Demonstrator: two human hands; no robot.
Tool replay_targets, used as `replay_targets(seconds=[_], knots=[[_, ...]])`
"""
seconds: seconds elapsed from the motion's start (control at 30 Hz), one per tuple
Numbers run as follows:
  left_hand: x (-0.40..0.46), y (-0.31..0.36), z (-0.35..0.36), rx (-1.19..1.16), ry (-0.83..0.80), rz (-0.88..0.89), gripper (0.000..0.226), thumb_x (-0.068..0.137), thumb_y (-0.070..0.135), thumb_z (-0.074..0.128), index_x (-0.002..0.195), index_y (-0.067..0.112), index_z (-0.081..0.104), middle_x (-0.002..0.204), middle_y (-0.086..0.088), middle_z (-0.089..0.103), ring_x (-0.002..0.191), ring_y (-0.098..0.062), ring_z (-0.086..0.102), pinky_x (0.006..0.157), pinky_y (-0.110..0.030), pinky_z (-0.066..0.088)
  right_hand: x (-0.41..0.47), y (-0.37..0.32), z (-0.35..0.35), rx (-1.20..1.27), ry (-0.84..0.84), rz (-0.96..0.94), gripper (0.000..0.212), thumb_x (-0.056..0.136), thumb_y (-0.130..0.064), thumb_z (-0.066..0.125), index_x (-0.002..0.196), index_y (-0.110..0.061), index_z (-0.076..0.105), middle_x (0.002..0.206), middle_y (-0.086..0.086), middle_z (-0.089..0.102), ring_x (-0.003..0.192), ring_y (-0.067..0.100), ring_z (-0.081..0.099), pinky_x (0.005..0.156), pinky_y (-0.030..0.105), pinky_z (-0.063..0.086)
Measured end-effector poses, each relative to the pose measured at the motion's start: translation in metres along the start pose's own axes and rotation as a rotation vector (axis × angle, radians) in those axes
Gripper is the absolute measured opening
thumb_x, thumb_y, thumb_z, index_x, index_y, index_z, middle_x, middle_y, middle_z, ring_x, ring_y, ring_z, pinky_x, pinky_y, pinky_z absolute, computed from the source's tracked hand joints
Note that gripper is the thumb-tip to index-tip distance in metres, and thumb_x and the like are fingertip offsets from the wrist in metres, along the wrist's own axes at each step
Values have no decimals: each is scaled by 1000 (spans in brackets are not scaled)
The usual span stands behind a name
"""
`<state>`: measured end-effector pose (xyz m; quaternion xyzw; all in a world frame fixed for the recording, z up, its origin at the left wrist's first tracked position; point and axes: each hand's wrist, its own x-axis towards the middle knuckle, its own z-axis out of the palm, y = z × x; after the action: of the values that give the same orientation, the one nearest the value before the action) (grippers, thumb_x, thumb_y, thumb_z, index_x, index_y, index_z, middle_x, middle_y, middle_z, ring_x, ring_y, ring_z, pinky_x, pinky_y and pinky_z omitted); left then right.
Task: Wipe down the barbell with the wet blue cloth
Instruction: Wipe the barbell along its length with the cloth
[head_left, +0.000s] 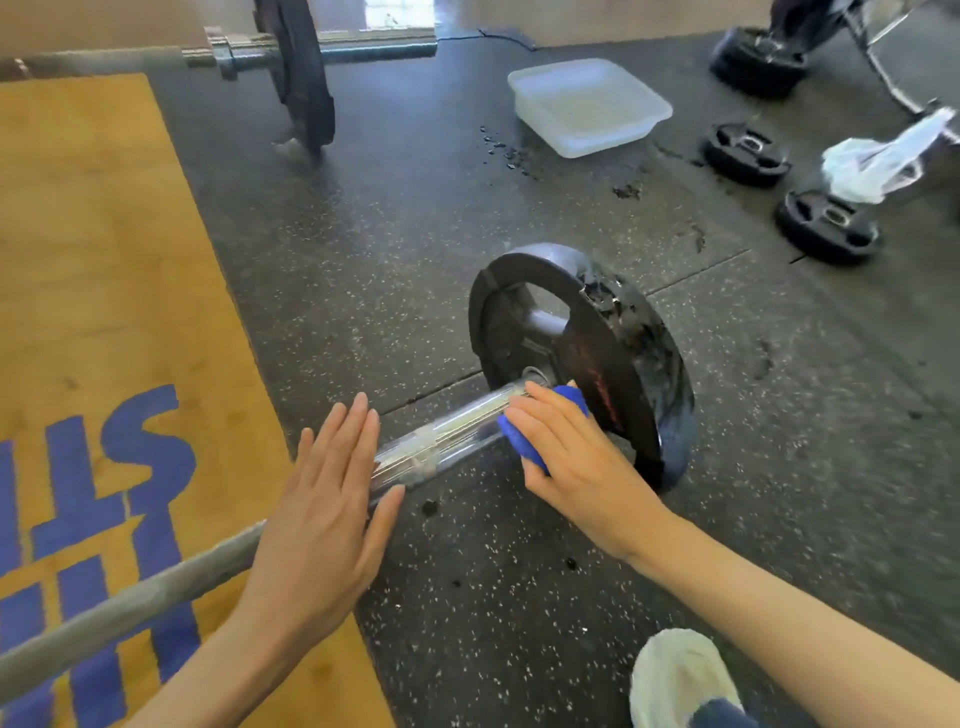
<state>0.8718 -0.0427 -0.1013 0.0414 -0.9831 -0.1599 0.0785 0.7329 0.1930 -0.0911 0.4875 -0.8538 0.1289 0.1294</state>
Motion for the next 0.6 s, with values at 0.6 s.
replay_targets(seconds=[0.6], knots=[[7, 8, 16, 83, 25, -158, 71, 105, 48, 24, 158, 1, 25, 169, -8, 16, 157, -21, 8, 126, -35, 4, 33, 3, 44, 60, 17, 215, 44, 104, -27, 36, 138, -5, 54, 148, 8, 52, 151, 30, 21, 126, 37, -9]])
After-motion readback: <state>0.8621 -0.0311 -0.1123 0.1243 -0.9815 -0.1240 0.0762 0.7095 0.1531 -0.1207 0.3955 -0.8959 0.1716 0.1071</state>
